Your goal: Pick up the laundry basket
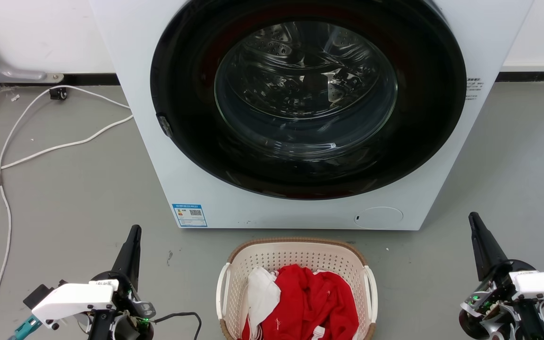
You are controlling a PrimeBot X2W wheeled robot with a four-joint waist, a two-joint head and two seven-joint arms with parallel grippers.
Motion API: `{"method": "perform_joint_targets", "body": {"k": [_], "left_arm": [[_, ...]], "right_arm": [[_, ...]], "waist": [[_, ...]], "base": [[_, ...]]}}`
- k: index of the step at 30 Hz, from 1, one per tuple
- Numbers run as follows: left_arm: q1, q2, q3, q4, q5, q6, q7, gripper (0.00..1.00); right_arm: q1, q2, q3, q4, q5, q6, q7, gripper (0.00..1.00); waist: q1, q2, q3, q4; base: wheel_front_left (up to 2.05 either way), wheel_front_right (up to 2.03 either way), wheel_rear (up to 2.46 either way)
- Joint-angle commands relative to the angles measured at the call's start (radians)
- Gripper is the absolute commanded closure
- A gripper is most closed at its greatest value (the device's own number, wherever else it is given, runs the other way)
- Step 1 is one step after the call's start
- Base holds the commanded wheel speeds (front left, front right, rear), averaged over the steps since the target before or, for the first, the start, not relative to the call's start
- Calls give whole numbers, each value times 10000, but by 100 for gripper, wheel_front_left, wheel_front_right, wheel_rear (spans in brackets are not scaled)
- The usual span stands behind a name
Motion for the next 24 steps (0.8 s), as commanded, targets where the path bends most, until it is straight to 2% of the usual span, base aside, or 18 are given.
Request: {"method": "perform_joint_targets", "body": {"k": [1,6,7,17,24], "left_arm": [[-108,-11,29,14,59,-35,41,100],[-109,-15,35,13,68,-35,48,100],[0,-4,6,2,0,0,2,0],[258,-49,-124,-7,257,5,-365,0],[352,-49,45,-137,937,3,-696,0]], "right_arm": [[-110,35,-19,6,-38,0,42,100],[-111,39,-24,7,-40,0,36,100],[0,6,-8,0,-10,0,17,0],[287,28,147,19,-274,-1,-344,0],[360,32,81,-119,-709,0,-677,0]], "waist": [[0,0,0,0],[0,0,0,0],[0,0,0,0],[0,0,6,-7],[0,0,11,-21]], "base": [[0,0,0],[0,0,0],[0,0,0],[0,0,0],[0,0,0]]}}
